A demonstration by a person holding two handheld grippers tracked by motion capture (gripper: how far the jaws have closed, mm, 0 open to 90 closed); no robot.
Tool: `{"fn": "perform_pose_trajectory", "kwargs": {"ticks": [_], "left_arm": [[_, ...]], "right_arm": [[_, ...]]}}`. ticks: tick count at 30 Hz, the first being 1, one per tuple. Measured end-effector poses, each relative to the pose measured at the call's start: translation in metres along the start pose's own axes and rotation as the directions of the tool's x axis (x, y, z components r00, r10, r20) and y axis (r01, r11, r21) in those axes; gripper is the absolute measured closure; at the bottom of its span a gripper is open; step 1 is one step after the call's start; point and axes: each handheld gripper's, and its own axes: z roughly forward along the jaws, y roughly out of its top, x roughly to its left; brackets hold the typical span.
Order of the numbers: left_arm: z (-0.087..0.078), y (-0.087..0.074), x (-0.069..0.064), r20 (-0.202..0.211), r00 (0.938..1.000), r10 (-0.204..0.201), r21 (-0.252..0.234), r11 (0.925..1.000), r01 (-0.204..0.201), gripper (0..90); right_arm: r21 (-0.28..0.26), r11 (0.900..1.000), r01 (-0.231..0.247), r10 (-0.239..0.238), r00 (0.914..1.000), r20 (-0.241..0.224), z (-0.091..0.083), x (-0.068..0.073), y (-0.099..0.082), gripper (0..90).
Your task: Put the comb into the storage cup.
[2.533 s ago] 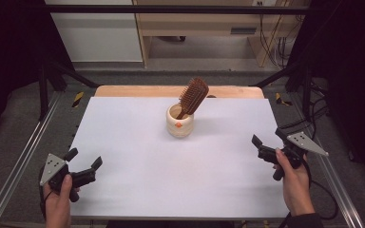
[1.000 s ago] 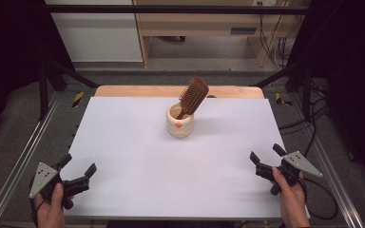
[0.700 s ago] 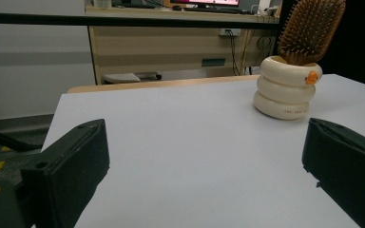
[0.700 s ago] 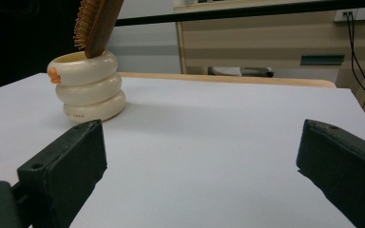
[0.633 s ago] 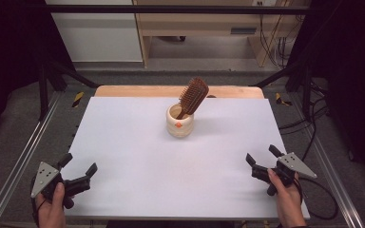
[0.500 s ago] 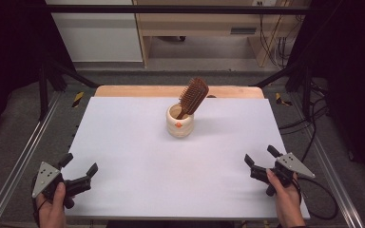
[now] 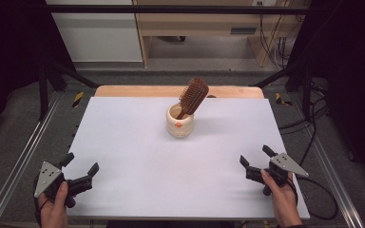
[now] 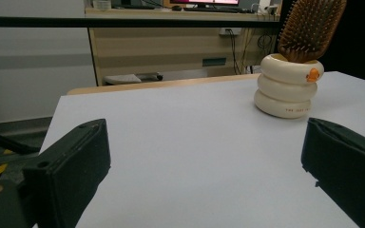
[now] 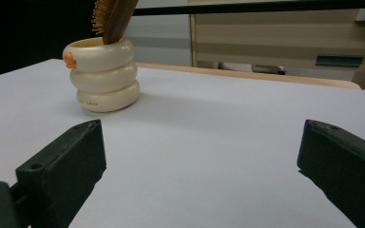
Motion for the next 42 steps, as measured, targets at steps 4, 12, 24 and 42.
{"fn": "perform_pose_trajectory", "kwargs": {"ticks": [4, 12, 24, 42], "left_arm": [[0.001, 0.0, -0.001, 0.006, 1.0, 0.0, 0.001, 1.0, 0.0, 2.4], [0.002, 0.0, -0.002, 0.016, 0.9999, -0.003, -0.004, 1.0, 0.004, 2.4], [0.003, 0.0, -0.005, 0.039, 0.9993, 0.001, -0.015, 0.9999, 0.0, 2.3], [0.007, 0.0, -0.007, 0.065, 0.9979, -0.003, -0.035, 0.9994, 0.005, 2.1]], "right_arm": [[0.003, 1.0, 0.006, -0.006, 1.0, -0.006, 0.002, 0.002, 0.0, 2.6], [0.001, 1.0, -0.001, 0.001, 0.9998, -0.019, 0.005, 0.004, 0.001, 2.7], [-0.001, 0.9999, 0.015, -0.015, 0.9992, -0.036, 0.012, 0.009, 0.004, 2.9], [-0.013, 0.9986, 0.051, -0.052, 0.994, -0.096, 0.03, 0.029, 0.009, 2.6]]}}
